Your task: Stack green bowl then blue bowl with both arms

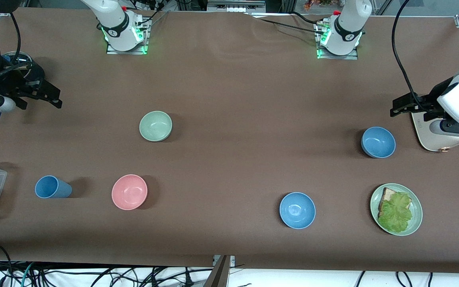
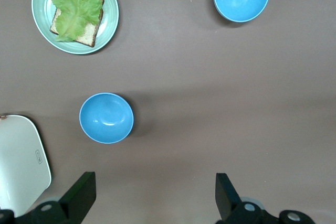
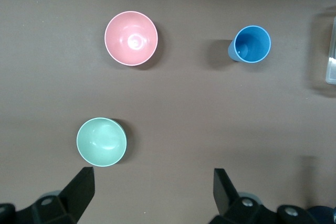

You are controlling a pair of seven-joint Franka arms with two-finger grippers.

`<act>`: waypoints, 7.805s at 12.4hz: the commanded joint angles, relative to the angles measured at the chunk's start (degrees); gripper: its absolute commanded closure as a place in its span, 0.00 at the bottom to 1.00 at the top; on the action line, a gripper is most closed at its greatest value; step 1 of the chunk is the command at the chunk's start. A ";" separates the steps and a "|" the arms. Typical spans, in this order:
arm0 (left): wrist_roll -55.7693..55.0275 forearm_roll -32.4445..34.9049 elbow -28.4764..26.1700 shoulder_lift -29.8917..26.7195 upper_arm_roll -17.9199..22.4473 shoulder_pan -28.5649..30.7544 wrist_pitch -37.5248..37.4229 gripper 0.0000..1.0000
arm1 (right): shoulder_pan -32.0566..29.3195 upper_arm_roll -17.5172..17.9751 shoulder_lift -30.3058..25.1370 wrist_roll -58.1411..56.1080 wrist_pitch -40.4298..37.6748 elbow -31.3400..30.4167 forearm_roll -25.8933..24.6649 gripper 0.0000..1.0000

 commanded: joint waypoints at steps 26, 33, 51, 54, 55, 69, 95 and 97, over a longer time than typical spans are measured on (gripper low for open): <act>-0.27 0.25 1.16 0.45 0.34 -0.49 -0.26 0.00 | -0.23 0.53 0.56 2.43 -1.15 1.49 -1.32 0.00; -0.27 0.25 1.16 0.54 0.34 -0.49 -0.17 0.00 | -0.41 0.44 0.64 2.34 -1.23 1.49 -1.23 0.00; -0.27 0.25 1.16 0.54 0.34 -0.84 0.00 0.00 | 6.53 1.15 11.97 1.64 0.60 -0.52 1.23 0.00; -0.19 0.25 1.16 0.54 0.34 -0.84 0.00 0.00 | 6.89 3.95 9.97 2.16 17.59 -17.25 1.32 0.00; -0.19 0.25 1.16 0.54 0.26 -0.84 0.00 0.00 | 6.89 4.57 9.70 2.43 23.58 -22.19 1.49 0.00; -0.19 0.25 1.16 0.89 0.34 -0.75 0.00 0.00 | 6.89 5.54 15.76 4.54 48.95 -39.82 3.08 0.62; -0.01 0.25 1.25 1.24 0.43 -0.49 0.09 0.00 | 29.66 10.12 39.60 54.38 38.25 3.95 -6.59 0.00; -0.18 0.34 1.25 1.42 0.43 -0.49 0.09 0.00 | 26.86 9.15 34.60 53.76 32.72 4.22 -6.68 0.00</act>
